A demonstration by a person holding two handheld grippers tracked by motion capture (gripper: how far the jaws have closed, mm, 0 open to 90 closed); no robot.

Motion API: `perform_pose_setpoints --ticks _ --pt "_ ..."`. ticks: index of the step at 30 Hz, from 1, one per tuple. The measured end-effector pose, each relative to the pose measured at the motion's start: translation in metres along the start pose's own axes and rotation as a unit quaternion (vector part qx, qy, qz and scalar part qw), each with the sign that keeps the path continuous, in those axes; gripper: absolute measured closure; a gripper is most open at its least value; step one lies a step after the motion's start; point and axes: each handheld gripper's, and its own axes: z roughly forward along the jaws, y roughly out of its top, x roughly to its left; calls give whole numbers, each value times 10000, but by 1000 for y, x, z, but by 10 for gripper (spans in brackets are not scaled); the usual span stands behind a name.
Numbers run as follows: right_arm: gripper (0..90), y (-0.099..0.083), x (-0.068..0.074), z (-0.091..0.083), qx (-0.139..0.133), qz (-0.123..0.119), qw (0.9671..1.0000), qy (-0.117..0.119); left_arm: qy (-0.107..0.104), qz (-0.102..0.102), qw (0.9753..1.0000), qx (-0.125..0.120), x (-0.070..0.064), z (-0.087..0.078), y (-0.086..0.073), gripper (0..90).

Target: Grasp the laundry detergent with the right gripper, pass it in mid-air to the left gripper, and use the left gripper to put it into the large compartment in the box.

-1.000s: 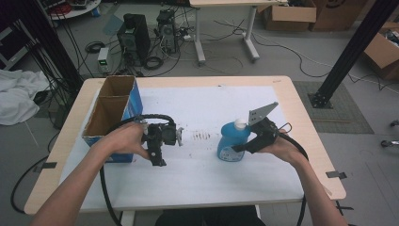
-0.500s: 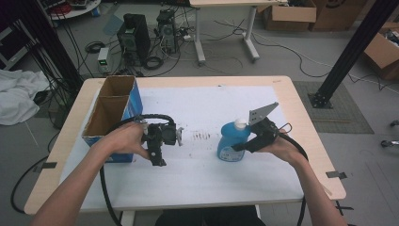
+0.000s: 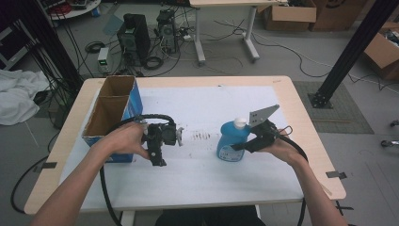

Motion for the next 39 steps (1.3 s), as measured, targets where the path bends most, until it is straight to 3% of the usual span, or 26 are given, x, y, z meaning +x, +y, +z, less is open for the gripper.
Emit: perform_pose_setpoints --ticks 8,15,22,25,31,39 --pt "467 0 2 0 12 -122 9999 -45 -1 -34 9999 -104 1 -4 -2 177" --pt "468 8 5 0 109 -188 9998 -32 -85 -107 9987 -482 4 -17 -3 172" --pt "466 30 13 -2 178 -417 9990 30 0 -95 9957 -923 10 -48 6 164" --pt "466 48 17 -5 114 -542 9984 119 -39 -99 9926 -1212 16 -71 13 164" --pt "466 71 22 -3 124 -710 9972 223 -73 -3 9881 -1534 21 -101 29 160" --pt "464 96 24 6 246 -767 9959 403 19 -28 9880 -1543 27 -121 52 157"
